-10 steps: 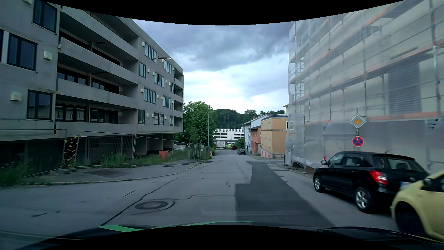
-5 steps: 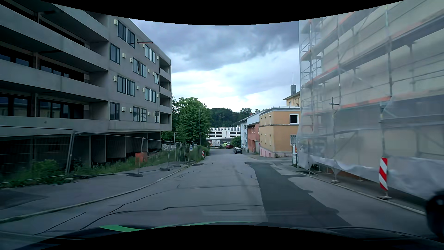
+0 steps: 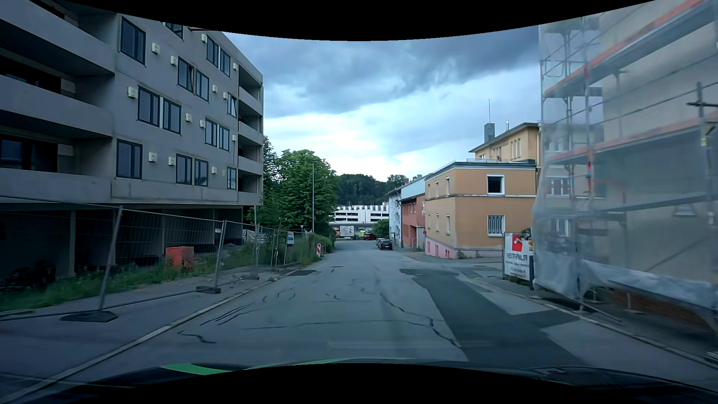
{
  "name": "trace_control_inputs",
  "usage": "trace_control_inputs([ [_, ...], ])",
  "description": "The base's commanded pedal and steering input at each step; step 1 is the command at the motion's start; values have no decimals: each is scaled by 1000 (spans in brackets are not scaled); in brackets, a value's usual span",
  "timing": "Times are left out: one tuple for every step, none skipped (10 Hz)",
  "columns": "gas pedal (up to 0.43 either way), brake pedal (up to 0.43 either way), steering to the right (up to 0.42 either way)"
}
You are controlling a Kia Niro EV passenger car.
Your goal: Follow the waypoints while adhering to traffic rules and regulations
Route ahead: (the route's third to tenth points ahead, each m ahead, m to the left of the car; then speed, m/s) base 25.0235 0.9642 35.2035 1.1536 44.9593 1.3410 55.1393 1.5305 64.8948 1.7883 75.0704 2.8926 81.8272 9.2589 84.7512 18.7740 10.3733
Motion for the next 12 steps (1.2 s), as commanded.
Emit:
trace_control_inputs([
  [0, 0, -6],
  [0, 0, -10],
  [0, 0, -11],
  [0, 0, -12],
  [0, 0, -13],
  [0, 0, -13],
  [0, 0, -12],
  [0, 0, -9],
  [0, 0, -9],
  [0, 0, -9],
  [0, 0, -9],
  [0, 0, -9],
])
